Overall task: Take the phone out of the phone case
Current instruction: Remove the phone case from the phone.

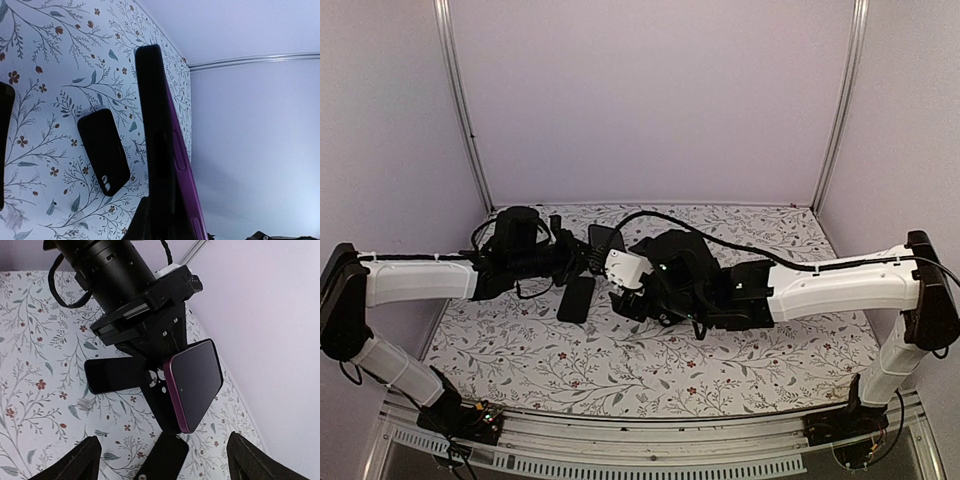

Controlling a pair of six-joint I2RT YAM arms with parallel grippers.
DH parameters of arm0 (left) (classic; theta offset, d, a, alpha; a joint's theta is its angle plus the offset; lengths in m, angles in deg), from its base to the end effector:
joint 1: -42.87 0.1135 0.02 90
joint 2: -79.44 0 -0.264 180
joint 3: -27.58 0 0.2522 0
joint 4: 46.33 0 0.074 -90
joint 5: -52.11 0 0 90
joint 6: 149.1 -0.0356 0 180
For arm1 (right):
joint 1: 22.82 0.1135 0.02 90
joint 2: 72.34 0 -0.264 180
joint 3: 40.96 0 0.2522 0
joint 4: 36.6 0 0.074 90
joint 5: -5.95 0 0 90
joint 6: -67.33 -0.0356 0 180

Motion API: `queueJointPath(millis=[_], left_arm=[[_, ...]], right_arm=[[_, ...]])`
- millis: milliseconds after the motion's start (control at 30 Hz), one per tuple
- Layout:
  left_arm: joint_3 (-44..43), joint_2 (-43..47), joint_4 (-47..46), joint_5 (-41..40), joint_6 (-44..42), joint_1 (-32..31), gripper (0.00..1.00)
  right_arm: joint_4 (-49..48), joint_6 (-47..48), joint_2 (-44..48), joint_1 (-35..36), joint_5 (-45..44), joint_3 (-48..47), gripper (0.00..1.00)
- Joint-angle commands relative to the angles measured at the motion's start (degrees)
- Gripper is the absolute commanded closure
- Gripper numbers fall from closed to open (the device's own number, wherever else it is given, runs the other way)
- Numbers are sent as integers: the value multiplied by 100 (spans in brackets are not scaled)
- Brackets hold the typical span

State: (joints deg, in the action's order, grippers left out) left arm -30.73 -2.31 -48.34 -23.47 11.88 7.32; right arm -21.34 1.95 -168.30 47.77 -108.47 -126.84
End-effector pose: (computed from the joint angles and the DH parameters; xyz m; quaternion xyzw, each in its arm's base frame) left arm 0.2507 -0.1901 0.2348 -0.1821 0.8024 -0.5099 0.2512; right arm 0.1441 0.3647 0.2864 -0.5337 0.6404 0.0396 0.5510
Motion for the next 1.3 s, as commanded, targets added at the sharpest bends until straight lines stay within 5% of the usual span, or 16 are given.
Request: queueJointPath(millis=[0, 1033, 1267], left_arm=[[-292, 138, -17, -237, 84, -106, 100], [-314, 262, -45, -190, 92, -255, 100], [-308, 300, -42, -204, 96, -293, 100]], right_arm=[[-1197, 1444, -275, 66, -745, -7, 14], [-1785, 2164, -1560, 93, -1351, -828, 55], [-1784, 2141, -1561, 90, -1451, -718, 91]])
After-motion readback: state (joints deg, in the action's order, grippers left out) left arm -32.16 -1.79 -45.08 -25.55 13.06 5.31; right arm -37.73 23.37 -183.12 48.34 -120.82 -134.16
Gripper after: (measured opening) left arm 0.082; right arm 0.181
